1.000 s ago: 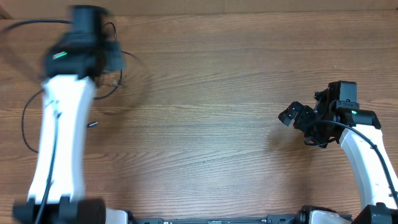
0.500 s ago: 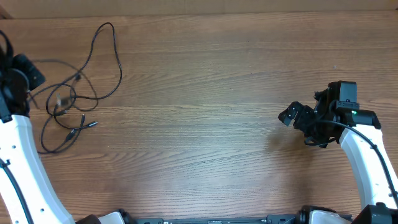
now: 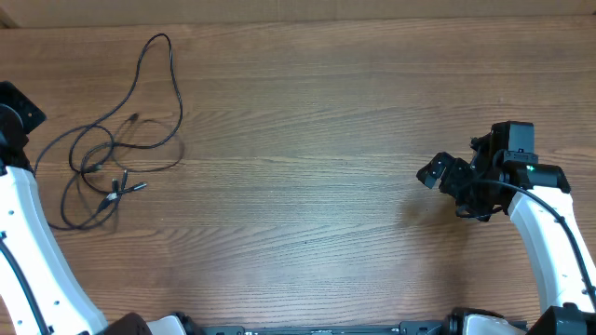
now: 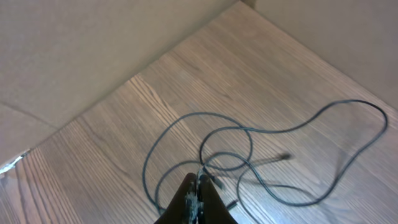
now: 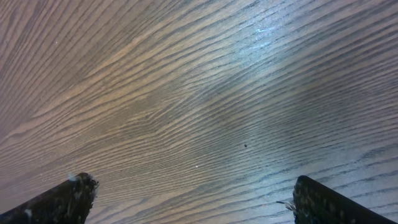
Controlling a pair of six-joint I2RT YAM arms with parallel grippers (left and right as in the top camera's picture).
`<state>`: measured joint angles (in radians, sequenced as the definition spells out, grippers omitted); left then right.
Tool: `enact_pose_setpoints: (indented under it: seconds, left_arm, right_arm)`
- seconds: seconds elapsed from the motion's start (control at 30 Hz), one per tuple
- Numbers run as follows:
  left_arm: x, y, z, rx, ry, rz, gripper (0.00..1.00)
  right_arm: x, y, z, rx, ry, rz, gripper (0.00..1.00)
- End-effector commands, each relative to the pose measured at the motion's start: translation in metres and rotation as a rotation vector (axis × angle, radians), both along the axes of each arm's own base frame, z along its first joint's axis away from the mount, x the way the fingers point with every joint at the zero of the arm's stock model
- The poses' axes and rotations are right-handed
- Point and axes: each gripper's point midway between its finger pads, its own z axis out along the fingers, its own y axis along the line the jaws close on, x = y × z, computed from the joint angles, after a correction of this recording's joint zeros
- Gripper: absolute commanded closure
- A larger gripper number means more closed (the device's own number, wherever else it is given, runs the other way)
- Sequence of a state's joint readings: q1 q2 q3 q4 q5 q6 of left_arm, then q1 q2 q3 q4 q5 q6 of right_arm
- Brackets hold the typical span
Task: Untangle cables
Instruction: 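Lower the cable onto the left pile and release it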
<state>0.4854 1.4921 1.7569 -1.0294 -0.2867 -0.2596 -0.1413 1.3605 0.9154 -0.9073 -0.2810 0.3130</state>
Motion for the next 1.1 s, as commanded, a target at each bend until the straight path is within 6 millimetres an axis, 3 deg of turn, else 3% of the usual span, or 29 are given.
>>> enact_pose_setpoints:
  seconds: [0.0,0.1,0.27,0.33,0.53,0.77,0.9,1.07]
  left_arm:
    - [0.002,0.014,-0.013,-0.004,0.03,0.061,0.96]
    - [0.005,0.013,-0.025,-0.042,0.05,0.06,0.91]
    - [0.02,-0.012,-0.037,-0.168,0.025,-0.057,0.5]
    - [0.027,-0.026,-0.039,-0.229,-0.001,-0.118,0.41]
    - [0.044,-0.069,-0.042,-0.365,-0.035,-0.274,0.34]
    - [0.06,-0.116,-0.056,-0.383,0.023,-0.42,0.25]
    - [0.071,-0.146,-0.079,-0.412,0.096,-0.492,0.16]
    - [0.081,-0.176,-0.119,-0.465,0.221,-0.547,0.13]
  right_arm:
    - [0.001,0.002,-0.001,-0.001,-0.001,0.015,0.0]
    - [0.001,0.002,-0.001,-0.001,-0.001,0.015,0.0]
    - [0.001,0.002,-0.001,-0.001,-0.002,0.015,0.0]
    - [0.001,0.002,-0.001,-0.001,-0.002,0.015,0.0]
    - [0.001,0.002,-0.001,-0.001,-0.002,0.015,0.0]
    - [0.001,0.002,-0.001,-0.001,-0.002,0.015,0.0]
    - [0.001,0.002,-0.001,-0.001,-0.002,0.015,0.0]
    - [0.001,0.002,-0.001,-0.001,-0.001,0.015,0.0]
